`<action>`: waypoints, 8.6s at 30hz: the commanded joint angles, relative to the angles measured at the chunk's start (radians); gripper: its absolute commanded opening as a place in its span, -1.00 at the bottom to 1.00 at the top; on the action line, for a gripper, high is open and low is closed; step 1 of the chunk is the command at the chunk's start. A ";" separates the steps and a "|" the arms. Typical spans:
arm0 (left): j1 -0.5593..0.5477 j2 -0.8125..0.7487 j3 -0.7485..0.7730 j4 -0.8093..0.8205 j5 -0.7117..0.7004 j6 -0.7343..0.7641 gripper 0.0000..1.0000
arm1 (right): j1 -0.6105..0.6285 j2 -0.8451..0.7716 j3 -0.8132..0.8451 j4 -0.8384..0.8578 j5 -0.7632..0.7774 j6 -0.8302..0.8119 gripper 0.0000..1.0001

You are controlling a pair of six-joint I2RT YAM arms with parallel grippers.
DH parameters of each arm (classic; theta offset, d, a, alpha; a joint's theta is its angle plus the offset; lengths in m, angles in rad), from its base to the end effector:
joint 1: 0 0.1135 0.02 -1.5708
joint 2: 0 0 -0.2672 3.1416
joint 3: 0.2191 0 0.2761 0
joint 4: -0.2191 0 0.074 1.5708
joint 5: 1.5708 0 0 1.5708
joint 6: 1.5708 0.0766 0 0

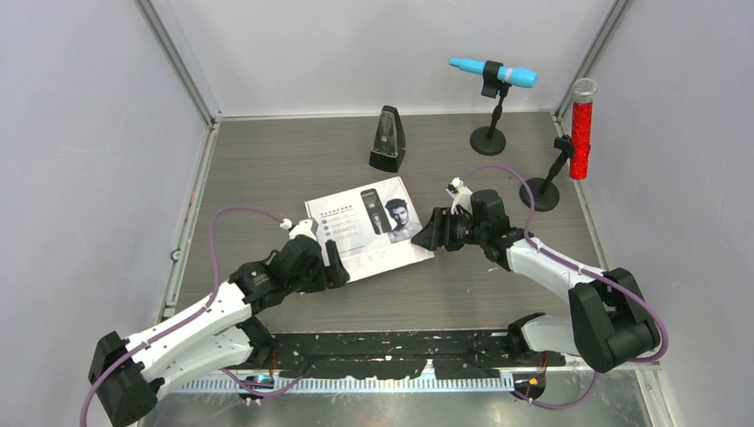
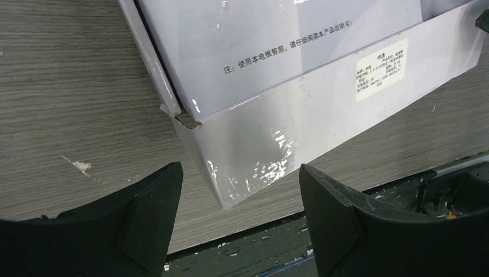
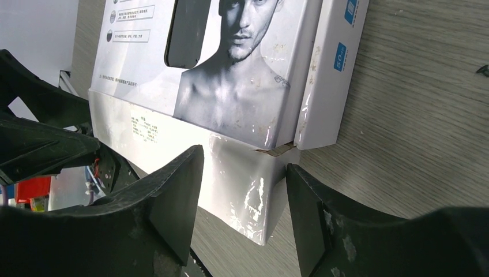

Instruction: Sort the hair-cutting tools

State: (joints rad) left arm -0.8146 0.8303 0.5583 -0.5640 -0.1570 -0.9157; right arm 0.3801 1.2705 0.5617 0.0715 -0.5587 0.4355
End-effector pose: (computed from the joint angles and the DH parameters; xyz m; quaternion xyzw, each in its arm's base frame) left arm 0.1568 -0.1488 0.1851 -0.0751 0.9278 -0.2251 0.2879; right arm 0.2601 0.1476 0.1562 -0.1002 0.8615 0.3976 0.2994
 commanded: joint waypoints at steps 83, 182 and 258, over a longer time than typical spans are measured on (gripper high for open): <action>0.502 0.188 0.326 0.041 0.208 0.329 0.84 | 0.081 -0.131 -0.174 0.069 0.429 0.023 -0.11; 0.583 0.355 0.061 0.260 0.449 0.246 0.81 | 0.619 -0.147 -0.233 0.135 0.514 -0.034 -0.17; 0.570 -0.818 0.128 0.030 -0.272 0.716 0.98 | 0.460 -1.391 0.089 -0.641 1.632 -0.283 0.91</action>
State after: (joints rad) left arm -0.2359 0.0246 0.7467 -0.6174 -0.4198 -0.2085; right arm 0.8413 0.0090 0.7368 -0.5827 0.9943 0.2367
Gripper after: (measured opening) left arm 0.991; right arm 0.955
